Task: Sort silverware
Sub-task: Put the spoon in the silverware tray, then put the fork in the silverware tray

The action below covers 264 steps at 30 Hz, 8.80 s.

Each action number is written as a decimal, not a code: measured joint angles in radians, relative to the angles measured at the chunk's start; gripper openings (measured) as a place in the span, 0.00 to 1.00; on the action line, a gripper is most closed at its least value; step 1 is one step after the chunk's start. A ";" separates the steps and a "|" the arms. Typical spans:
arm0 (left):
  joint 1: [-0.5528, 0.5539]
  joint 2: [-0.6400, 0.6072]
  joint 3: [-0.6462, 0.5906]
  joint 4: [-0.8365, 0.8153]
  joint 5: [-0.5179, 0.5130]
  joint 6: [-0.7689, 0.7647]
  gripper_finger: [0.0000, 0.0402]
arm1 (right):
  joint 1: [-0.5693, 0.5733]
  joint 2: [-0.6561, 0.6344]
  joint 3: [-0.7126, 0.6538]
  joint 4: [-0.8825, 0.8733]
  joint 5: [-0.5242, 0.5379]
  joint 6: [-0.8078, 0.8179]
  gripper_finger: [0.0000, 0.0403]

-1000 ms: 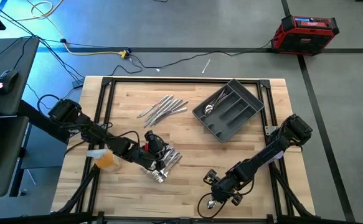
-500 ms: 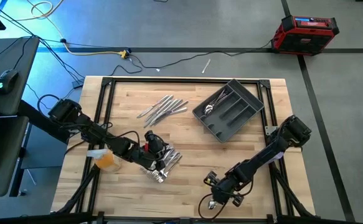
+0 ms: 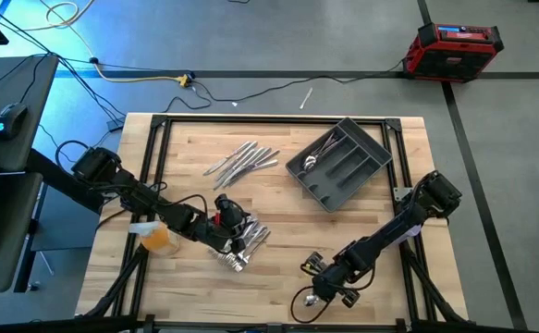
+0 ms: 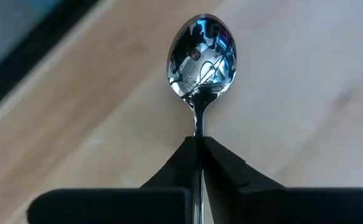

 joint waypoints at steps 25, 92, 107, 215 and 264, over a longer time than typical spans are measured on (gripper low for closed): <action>0.000 0.000 0.000 0.004 -0.002 0.002 0.26 | -0.983 -0.339 -0.001 -0.349 0.152 -1.022 0.00; -0.184 -0.033 0.130 -0.616 -0.254 -0.417 0.26 | -0.451 0.335 0.367 0.345 -0.286 -0.312 0.47; -0.185 -0.002 0.130 -0.587 -0.238 -0.418 0.26 | -0.463 0.386 0.379 0.332 -0.237 -0.281 0.13; -0.209 -0.002 0.130 -0.581 -0.343 -0.339 0.26 | -0.575 0.303 0.319 0.256 -0.348 -0.591 0.29; -0.213 -0.002 0.130 -0.580 -0.320 -0.340 0.26 | -1.111 -0.112 0.295 -0.721 0.025 -0.939 0.00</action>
